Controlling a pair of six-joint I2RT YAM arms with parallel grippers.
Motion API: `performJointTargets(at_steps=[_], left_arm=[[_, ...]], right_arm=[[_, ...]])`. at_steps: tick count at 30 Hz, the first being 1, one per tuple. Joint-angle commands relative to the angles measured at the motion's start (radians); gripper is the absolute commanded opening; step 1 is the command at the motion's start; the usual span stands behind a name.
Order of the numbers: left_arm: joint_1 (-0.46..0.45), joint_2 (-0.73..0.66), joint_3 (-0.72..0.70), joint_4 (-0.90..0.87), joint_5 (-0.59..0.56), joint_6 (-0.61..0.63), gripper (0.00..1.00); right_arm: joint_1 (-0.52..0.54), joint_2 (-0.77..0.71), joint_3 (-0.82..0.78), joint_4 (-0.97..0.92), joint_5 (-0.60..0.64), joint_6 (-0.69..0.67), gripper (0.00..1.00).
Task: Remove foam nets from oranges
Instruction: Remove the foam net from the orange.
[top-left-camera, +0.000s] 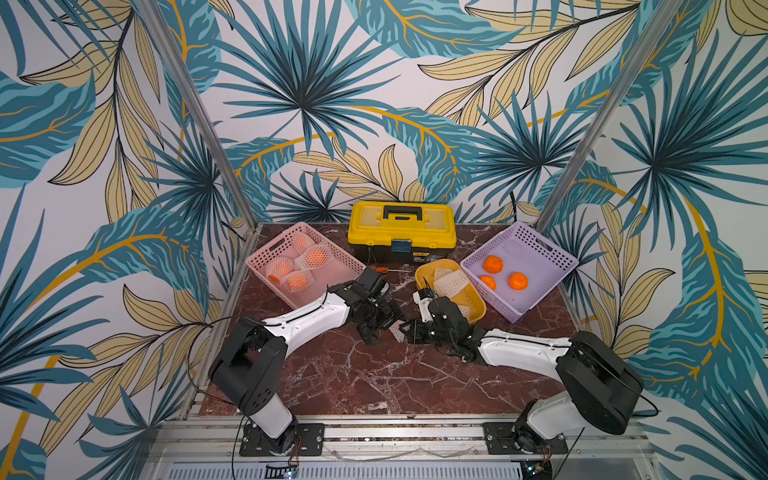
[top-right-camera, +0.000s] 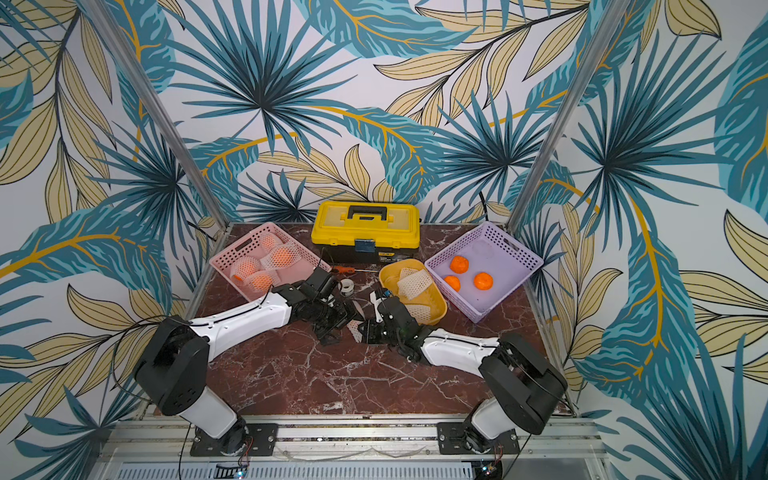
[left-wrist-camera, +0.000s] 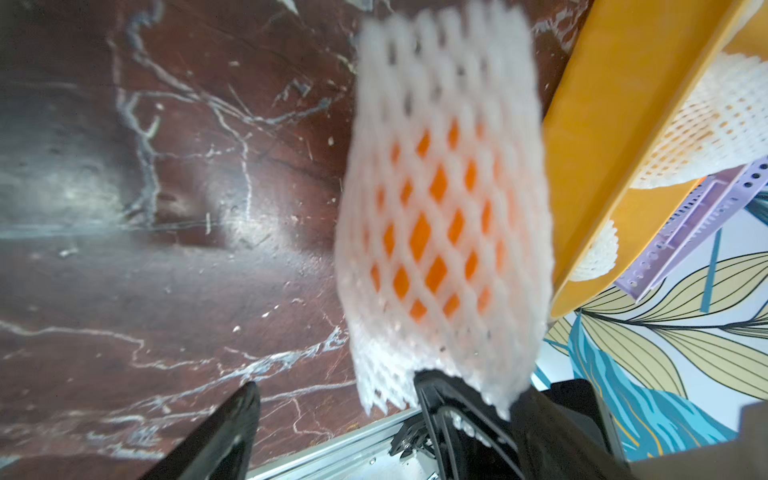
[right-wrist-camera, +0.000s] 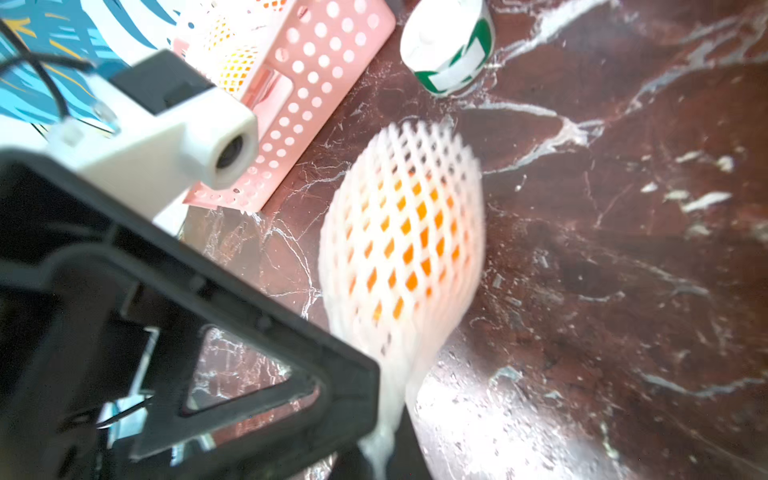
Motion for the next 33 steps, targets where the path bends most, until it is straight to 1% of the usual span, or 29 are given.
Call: performJointTargets(at_steps=[1,5,11,21,24,28,31,33], left_arm=[[-0.009,0.015,-0.035,0.103,0.055,-0.07,0.91],[-0.009,0.03,-0.049,0.124,0.05,-0.088,0.86],[-0.009,0.038,-0.091,0.166,0.041,-0.133,0.76],[-0.007,0.058,-0.096,0.182,0.045,-0.157,0.39],[0.0,0.06,-0.096,0.182,0.05,-0.157,0.28],[0.006,0.059,-0.098,0.185,0.059,-0.163,0.15],[0.008,0.058,-0.096,0.185,0.071,-0.169,0.14],[0.009,0.056,-0.094,0.189,0.086,-0.176,0.14]], right_arm=[[-0.012,0.027,0.013,0.066,-0.095,0.069,0.05],[-0.014,0.039,0.02,0.061,-0.126,0.071,0.06],[-0.013,-0.005,-0.002,0.061,-0.144,0.057,0.14],[-0.013,-0.007,-0.017,0.103,-0.227,0.024,0.2],[-0.013,-0.032,-0.037,0.123,-0.234,0.008,0.29],[-0.013,-0.089,-0.07,0.12,-0.213,-0.038,0.48],[-0.013,-0.146,-0.112,0.12,-0.155,-0.091,0.66],[-0.011,-0.188,-0.158,0.14,-0.1,-0.155,0.75]])
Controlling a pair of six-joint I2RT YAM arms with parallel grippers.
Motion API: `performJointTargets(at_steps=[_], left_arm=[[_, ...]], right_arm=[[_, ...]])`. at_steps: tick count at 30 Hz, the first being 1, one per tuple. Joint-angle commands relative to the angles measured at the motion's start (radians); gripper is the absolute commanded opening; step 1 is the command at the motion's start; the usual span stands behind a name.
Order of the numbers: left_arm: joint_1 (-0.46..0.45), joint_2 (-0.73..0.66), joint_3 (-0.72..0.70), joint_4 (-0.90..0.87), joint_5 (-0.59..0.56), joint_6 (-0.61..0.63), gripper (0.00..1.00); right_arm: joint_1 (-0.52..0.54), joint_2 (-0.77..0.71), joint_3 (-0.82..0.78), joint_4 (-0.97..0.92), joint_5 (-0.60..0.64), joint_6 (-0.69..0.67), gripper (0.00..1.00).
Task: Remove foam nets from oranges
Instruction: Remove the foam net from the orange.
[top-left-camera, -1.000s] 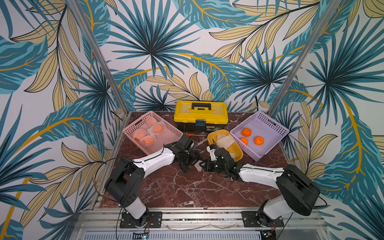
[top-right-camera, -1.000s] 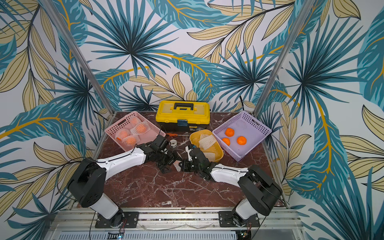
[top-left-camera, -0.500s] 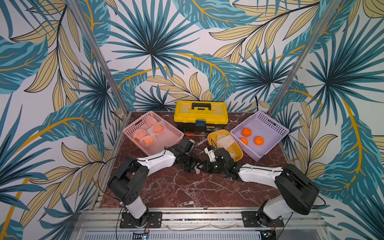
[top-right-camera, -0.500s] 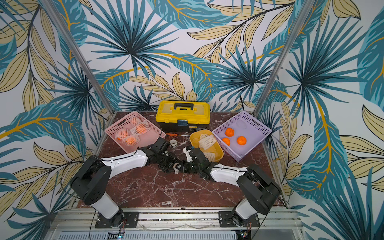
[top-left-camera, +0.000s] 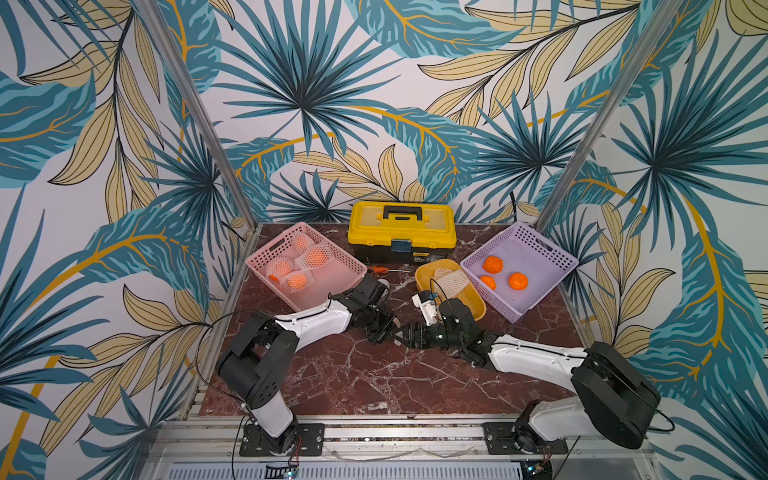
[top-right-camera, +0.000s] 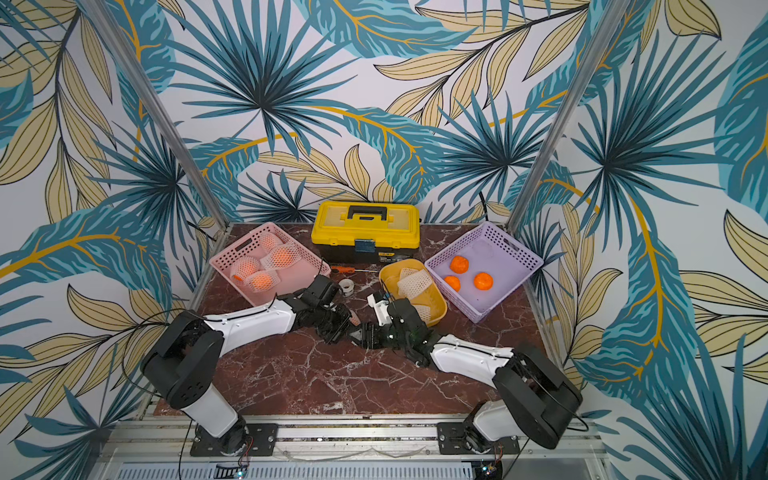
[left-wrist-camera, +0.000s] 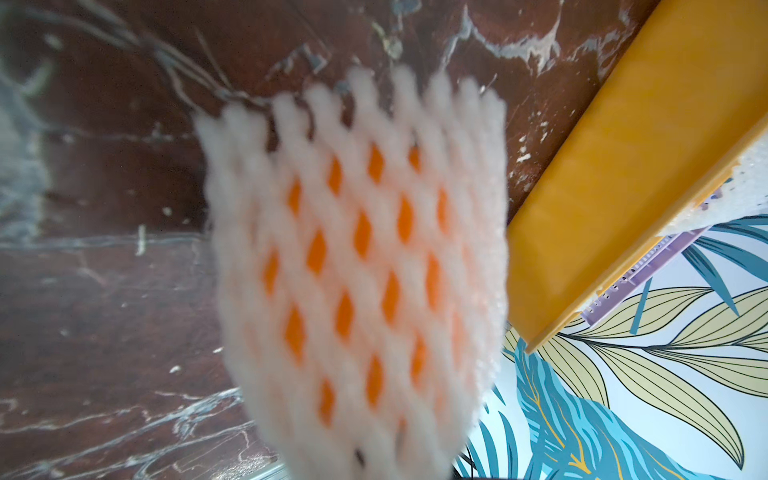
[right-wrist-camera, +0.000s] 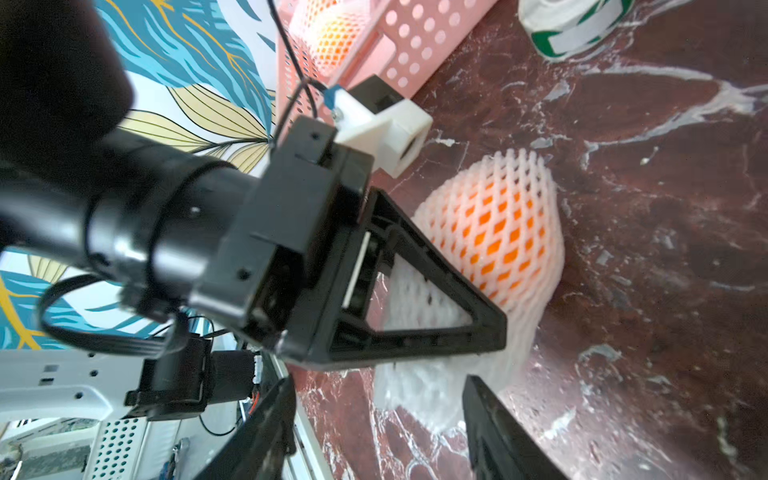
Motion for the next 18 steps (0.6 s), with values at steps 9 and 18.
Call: performJointTargets(at_steps=[9,18], left_arm=[[0.015,-0.008,-0.012,0.016,0.086,-0.039,0.12],[0.02,-0.027,-0.02,0.032,0.122,-0.057,0.12]], right_arm=[[0.078,-0.053,-0.162,0.185,0.242,-0.457,0.82],[0.116,0.08,-0.215,0.428,0.279,-0.606,0.78]])
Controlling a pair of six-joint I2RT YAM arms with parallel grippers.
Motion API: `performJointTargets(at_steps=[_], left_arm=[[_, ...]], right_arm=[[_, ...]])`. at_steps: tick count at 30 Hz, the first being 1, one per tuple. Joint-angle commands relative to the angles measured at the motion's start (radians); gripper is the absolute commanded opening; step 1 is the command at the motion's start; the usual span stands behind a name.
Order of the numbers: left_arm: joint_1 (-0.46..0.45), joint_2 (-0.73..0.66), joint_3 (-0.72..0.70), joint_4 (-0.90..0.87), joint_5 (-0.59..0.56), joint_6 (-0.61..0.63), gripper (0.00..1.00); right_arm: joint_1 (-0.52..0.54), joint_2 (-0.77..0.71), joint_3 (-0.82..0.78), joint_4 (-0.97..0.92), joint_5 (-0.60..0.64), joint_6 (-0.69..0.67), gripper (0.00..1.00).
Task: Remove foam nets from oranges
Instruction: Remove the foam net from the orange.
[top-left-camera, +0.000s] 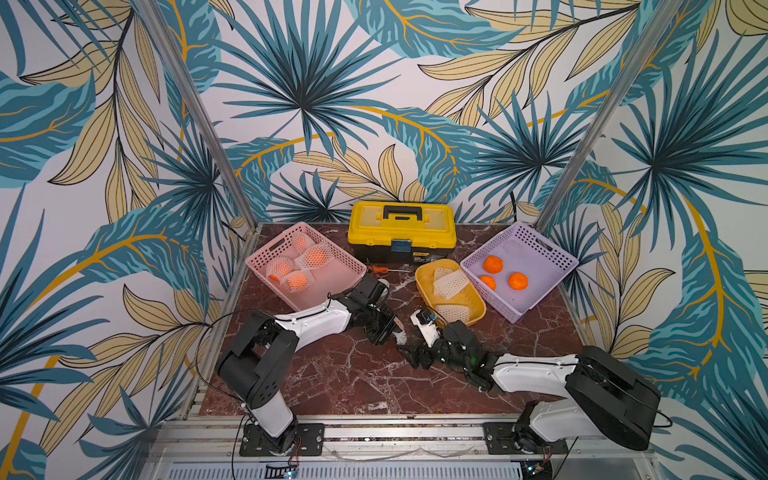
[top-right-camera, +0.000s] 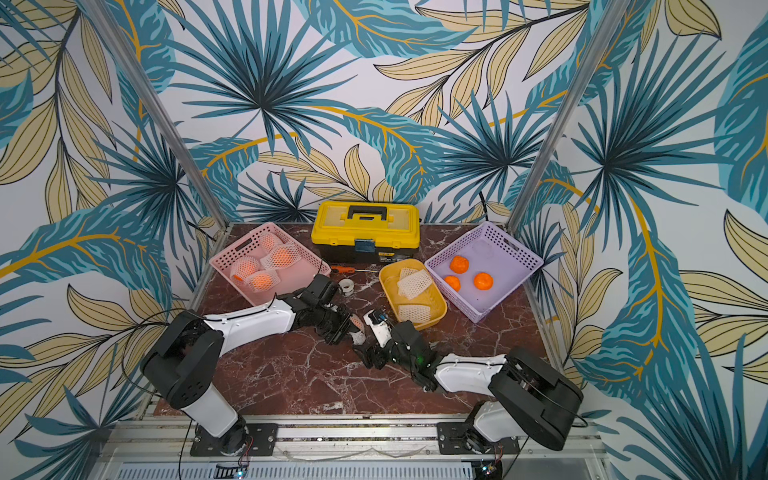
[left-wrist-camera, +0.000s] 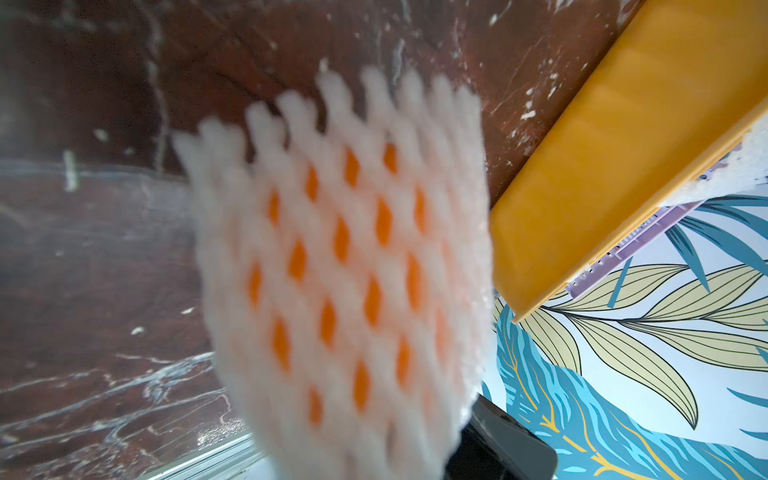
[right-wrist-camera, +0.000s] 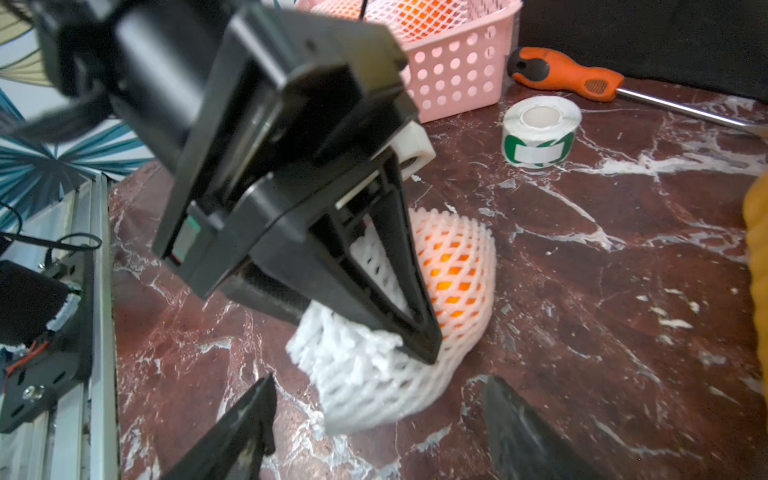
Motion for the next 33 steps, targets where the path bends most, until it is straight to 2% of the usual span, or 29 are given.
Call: performJointTargets(at_steps=[1,9,13,18,21,24,29,33], left_arm=[[0.007,-0.028,-0.018,0.021,0.027,-0.013,0.12],[0.007,-0.053,-0.015,0.026,0.048,-0.024,0.12],[0.007,-0.06,-0.018,0.027,0.053,-0.026,0.13],[0.006,-0.061,-0.029,0.042,0.068,-0.036,0.15],[0.007,-0.07,-0.029,0.043,0.066,-0.038,0.2],[0.007,-0.069,-0.032,0.045,0.066,-0.036,0.33],[0.024,-0.085,-0.033,0.045,0.056,-0.022,0.63],[0.056,-0.111,-0.02,-0.018,0.036,0.024,0.86]], right_arm=[[0.014,0.047,-0.012,0.12,0.02,-0.093,0.77],[0.031,0.125,0.044,0.118,0.166,-0.114,0.56],[0.037,0.144,0.039,0.179,0.219,-0.111,0.47],[0.041,0.174,0.046,0.22,0.233,-0.106,0.4],[0.041,0.185,0.04,0.257,0.234,-0.089,0.28],[0.041,0.187,0.039,0.268,0.228,-0.066,0.16],[0.041,0.155,0.036,0.245,0.217,-0.018,0.0],[0.04,0.127,0.039,0.194,0.209,0.012,0.0]])
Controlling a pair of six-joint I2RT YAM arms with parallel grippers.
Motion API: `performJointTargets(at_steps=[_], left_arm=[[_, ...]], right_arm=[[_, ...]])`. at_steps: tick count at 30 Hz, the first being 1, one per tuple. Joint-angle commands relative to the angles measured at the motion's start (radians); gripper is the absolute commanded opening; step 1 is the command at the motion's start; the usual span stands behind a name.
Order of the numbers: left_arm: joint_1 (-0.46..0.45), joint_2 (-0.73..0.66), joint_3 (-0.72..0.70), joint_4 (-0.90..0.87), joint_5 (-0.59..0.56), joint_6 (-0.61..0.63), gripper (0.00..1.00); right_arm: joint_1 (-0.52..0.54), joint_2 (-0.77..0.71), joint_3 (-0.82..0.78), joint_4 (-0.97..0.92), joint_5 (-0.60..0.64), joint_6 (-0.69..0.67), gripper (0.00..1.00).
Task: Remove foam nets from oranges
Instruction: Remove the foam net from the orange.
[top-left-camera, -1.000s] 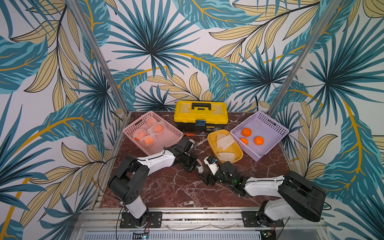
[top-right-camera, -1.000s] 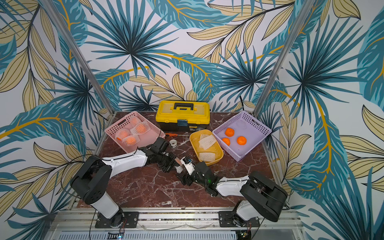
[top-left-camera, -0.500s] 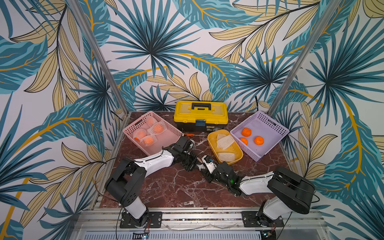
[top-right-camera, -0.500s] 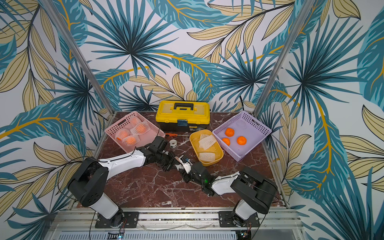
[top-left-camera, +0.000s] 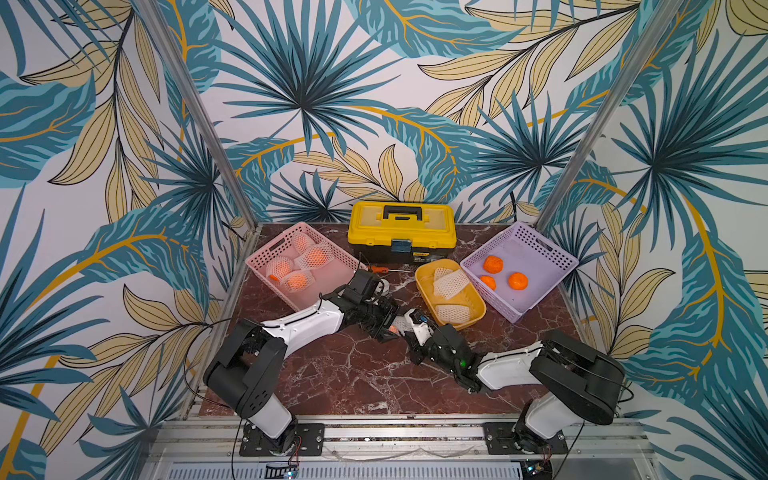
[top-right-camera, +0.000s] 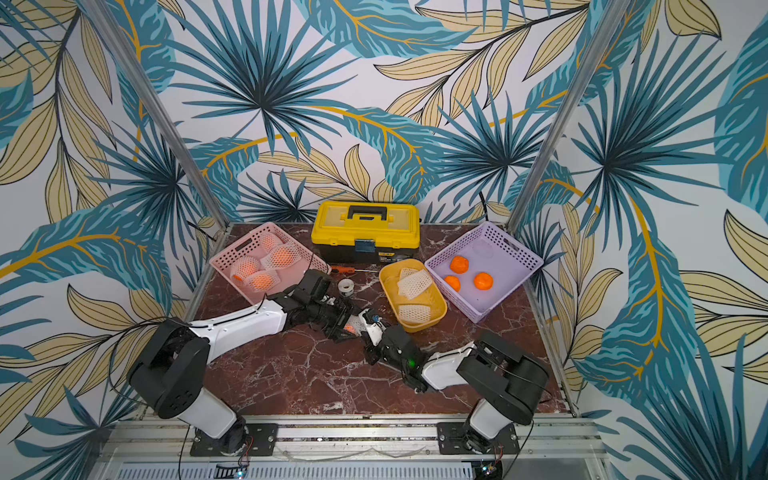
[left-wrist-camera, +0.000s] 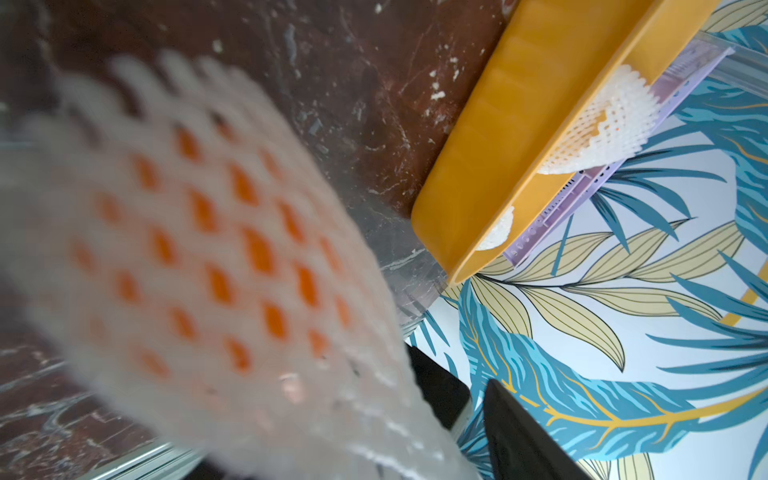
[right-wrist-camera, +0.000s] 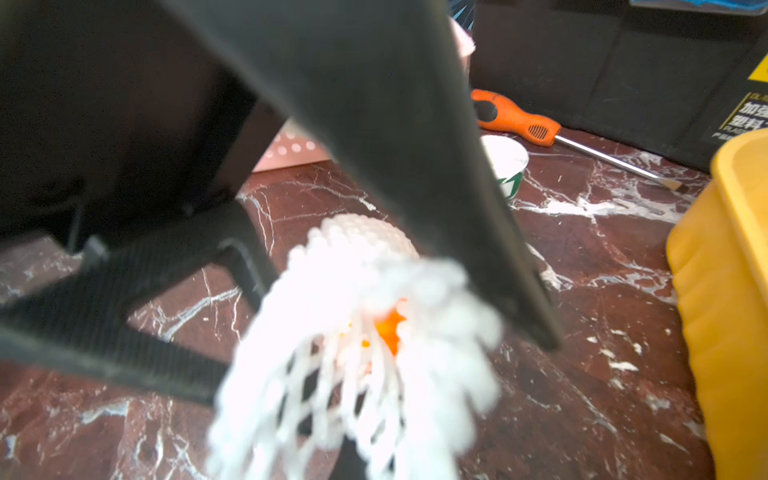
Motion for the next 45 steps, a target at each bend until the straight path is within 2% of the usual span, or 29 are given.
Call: performJointTargets(at_steps=[1,3,10,16,21,26,34,41,45], left_arm=[[0.032,-0.045,0.002,-0.092,-0.016,0.053,0.92],[0.044,-0.057,0.021,-0.148,-0.03,0.09,1.0],[0.052,-0.061,0.027,-0.158,-0.038,0.09,0.99],[0.039,-0.032,0.042,-0.129,-0.027,0.082,0.86],[0.03,-0.013,0.036,-0.1,-0.011,0.07,0.7],[0.017,0.006,0.039,-0.088,-0.006,0.067,0.6],[0.016,0.024,0.039,-0.077,-0.002,0.063,0.3],[0.015,0.036,0.037,-0.078,0.001,0.069,0.09],[0.015,0.036,0.033,-0.078,-0.004,0.07,0.02]], right_arm=[[-0.001,-0.04,0.008,-0.011,0.008,0.046,0.0],[-0.001,-0.055,0.011,-0.04,-0.002,0.051,0.0],[0.0,-0.109,0.032,-0.166,-0.04,0.049,0.0],[-0.001,-0.11,0.065,-0.247,-0.047,0.024,0.0],[-0.001,-0.102,0.09,-0.298,-0.047,-0.001,0.0],[-0.001,-0.099,0.094,-0.315,-0.044,-0.013,0.0],[0.002,-0.113,0.093,-0.322,-0.075,-0.02,0.04],[0.002,-0.137,0.069,-0.261,-0.128,0.023,0.06],[-0.001,-0.155,0.07,-0.237,-0.126,0.075,0.07]])
